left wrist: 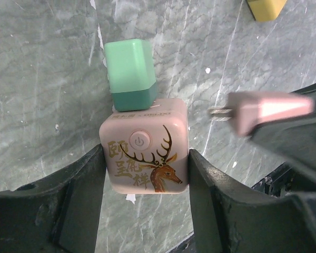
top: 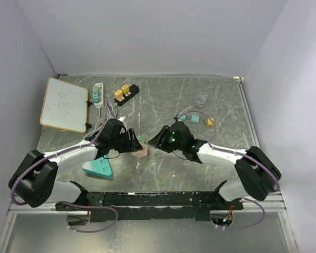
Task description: Pull the plug off the socket
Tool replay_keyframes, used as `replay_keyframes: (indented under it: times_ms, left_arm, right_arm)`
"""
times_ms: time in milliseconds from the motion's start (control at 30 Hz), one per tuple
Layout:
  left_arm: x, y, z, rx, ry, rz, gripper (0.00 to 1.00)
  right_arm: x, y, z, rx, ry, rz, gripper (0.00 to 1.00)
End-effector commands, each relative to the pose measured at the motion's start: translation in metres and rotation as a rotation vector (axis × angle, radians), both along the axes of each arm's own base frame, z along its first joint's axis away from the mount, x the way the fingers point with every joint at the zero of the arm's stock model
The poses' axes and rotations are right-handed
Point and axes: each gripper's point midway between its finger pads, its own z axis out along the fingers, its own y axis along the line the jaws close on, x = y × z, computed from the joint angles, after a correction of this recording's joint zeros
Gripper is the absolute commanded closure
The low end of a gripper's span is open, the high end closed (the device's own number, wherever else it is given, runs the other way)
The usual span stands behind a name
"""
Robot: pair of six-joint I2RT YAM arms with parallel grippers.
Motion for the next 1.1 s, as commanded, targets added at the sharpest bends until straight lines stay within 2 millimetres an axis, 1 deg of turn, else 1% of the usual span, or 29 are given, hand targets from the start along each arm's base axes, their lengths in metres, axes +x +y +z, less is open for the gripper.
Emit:
replay_keyframes:
  times_ms: [0,100,167,200,233,267,300,333,467,567,600,733,800,900,933,967,1033,1067]
  left_arm:
    - [-0.002,0.047,-0.039,0.235,0.027,0.067,0.75]
    - [-0.002,0.039,-0.036,0.205,0.022,0.033,0.76]
    - [-0.003,0.029,-0.03,0.148,-0.001,-0.012,0.76]
    - [-0.004,0.023,-0.026,0.115,-0.017,-0.033,0.75]
    - [-0.006,0.017,-0.021,0.078,-0.027,-0.061,0.75]
    - [-0.007,0.013,-0.018,0.053,-0.04,-0.08,0.75]
    - [-0.008,0.009,-0.014,0.033,-0.051,-0.096,0.75]
    - [-0.008,0.006,-0.011,0.014,-0.06,-0.113,0.75]
    - [-0.01,-0.004,-0.001,-0.039,-0.093,-0.168,0.75]
    - [-0.012,-0.01,0.002,-0.07,-0.1,-0.199,0.75]
    - [-0.015,-0.013,0.004,-0.09,-0.101,-0.217,0.75]
    - [-0.022,-0.022,0.009,-0.147,-0.098,-0.268,0.75]
    - [-0.024,-0.024,0.011,-0.158,-0.097,-0.285,0.76]
    - [-0.024,-0.026,0.017,-0.167,-0.113,-0.304,0.75]
    - [-0.024,-0.027,0.019,-0.168,-0.121,-0.31,0.76]
    - [-0.024,-0.027,0.021,-0.169,-0.128,-0.318,0.76]
    - [-0.023,-0.028,0.025,-0.172,-0.144,-0.327,0.76]
    - [-0.023,-0.027,0.026,-0.169,-0.15,-0.326,0.76]
  right_arm:
    - [0.019,-0.031,0.014,-0.007,0.003,-0.163,1.0]
    - [0.026,-0.05,0.018,-0.058,0.001,-0.211,1.0]
    - [0.031,-0.067,0.02,-0.08,0.009,-0.253,1.0]
    - [0.034,-0.079,0.019,-0.093,0.023,-0.28,1.0]
    - [0.041,-0.098,0.016,-0.112,0.044,-0.33,1.0]
    - [0.043,-0.109,0.014,-0.129,0.053,-0.354,1.0]
    - [0.049,-0.127,0.013,-0.147,0.061,-0.398,1.0]
    - [0.052,-0.139,0.011,-0.155,0.07,-0.427,1.0]
    - [0.066,-0.176,0.002,-0.118,0.121,-0.498,1.0]
    - [0.077,-0.194,-0.007,-0.052,0.175,-0.526,1.0]
    - [0.081,-0.197,-0.009,-0.027,0.188,-0.533,1.0]
    - [0.093,-0.194,-0.017,0.074,0.232,-0.525,1.0]
    - [0.095,-0.191,-0.023,0.104,0.261,-0.515,0.97]
    - [0.092,-0.19,-0.033,0.138,0.287,-0.522,0.82]
    - [0.091,-0.191,-0.035,0.144,0.291,-0.532,0.77]
    - [0.089,-0.192,-0.036,0.147,0.286,-0.54,0.7]
    - [0.086,-0.195,-0.036,0.144,0.273,-0.551,0.61]
    - [0.084,-0.197,-0.036,0.133,0.267,-0.554,0.53]
